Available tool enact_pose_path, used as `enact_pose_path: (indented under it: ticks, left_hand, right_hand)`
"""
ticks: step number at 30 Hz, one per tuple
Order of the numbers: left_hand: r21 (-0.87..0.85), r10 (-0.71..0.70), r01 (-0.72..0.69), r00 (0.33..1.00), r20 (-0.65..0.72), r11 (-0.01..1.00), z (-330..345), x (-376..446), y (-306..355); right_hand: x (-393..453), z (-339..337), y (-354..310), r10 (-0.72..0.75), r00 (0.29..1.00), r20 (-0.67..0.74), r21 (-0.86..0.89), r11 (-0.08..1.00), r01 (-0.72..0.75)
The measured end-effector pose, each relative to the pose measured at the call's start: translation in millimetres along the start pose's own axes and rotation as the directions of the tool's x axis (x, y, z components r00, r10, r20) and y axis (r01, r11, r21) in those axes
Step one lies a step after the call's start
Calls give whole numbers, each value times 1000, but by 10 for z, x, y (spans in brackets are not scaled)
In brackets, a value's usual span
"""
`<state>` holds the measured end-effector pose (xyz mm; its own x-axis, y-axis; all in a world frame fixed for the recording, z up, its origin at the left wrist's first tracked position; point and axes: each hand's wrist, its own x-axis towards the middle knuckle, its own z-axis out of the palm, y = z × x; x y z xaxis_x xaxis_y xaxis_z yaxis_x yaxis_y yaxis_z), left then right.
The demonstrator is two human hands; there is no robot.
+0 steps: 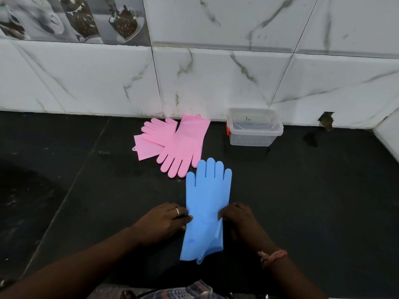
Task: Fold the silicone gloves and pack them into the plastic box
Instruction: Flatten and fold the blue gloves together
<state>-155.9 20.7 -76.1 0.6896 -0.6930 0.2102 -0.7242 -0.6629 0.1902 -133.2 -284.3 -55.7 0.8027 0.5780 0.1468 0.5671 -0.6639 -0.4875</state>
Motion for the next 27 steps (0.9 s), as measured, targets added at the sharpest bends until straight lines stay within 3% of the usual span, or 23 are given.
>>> enact_pose_path:
  ticks: [3, 5, 6, 7, 8, 9, 10, 11, 15, 17, 19, 21, 23, 27]
  left_hand:
    - [-194, -32, 24, 999, -38, 981, -136, -14, 216]
    - [-472, -156, 88, 982, -106, 877, -289, 56, 388]
    - [-679, -289, 136, 950, -117, 722, -403, 144, 478]
    - [-887, -446, 158, 893, -59, 433, -557, 260, 549]
    - [-991, -538, 87, 843, 20, 99, -720, 351, 604]
    - [-992, -560, 1, 825, 72, -126, -865, 413, 630]
    - [-961, -543, -29, 830, 131, -276, -981, 487, 629]
    - [-940, -511, -1, 840, 184, -340, -1080, 573, 631]
    - [-858, -454, 30, 839, 301, -513, -1119, 689, 726]
    - [-799, -442, 70, 802, 401, -598, -1012, 635, 724]
    - [-776, -491, 184, 680, 544, -604, -848, 567, 691]
    - [-762, -562, 333, 525, 639, -555, -659, 469, 652]
    - [-749, -643, 434, 394, 657, -500, -479, 370, 611]
    - [-757, -783, 488, 210, 585, -434, -283, 234, 432]
  right_hand:
    - [195, -126, -192, 99, 988, -120, 26, 995, -96]
    - [372, -343, -365, 125, 973, -195, -17, 991, -130]
    - [444, -492, -454, 114, 967, -228, -24, 992, -123]
    - [498, -665, -533, 103, 966, -239, 9, 994, -104]
    - [546, -858, -611, 94, 968, -233, 30, 996, -89]
    - [594, -1049, -679, 77, 977, -199, 12, 997, -76]
    - [641, -1209, -742, 71, 989, -130, -25, 997, -75]
    - [694, -1329, -788, 88, 995, -41, -40, 995, -90]
    - [993, -1335, -867, 145, 955, 260, -127, 985, -115]
    - [1181, -1064, -796, 225, 871, 436, -197, 969, -151]
    - [1311, -677, -666, 288, 786, 547, -250, 952, -175]
    - [1338, -289, -569, 277, 772, 571, -263, 953, -148]
    - [1318, 32, -489, 238, 812, 533, -249, 961, -118]
    - [1243, 279, -359, 162, 923, 348, -162, 980, -111]
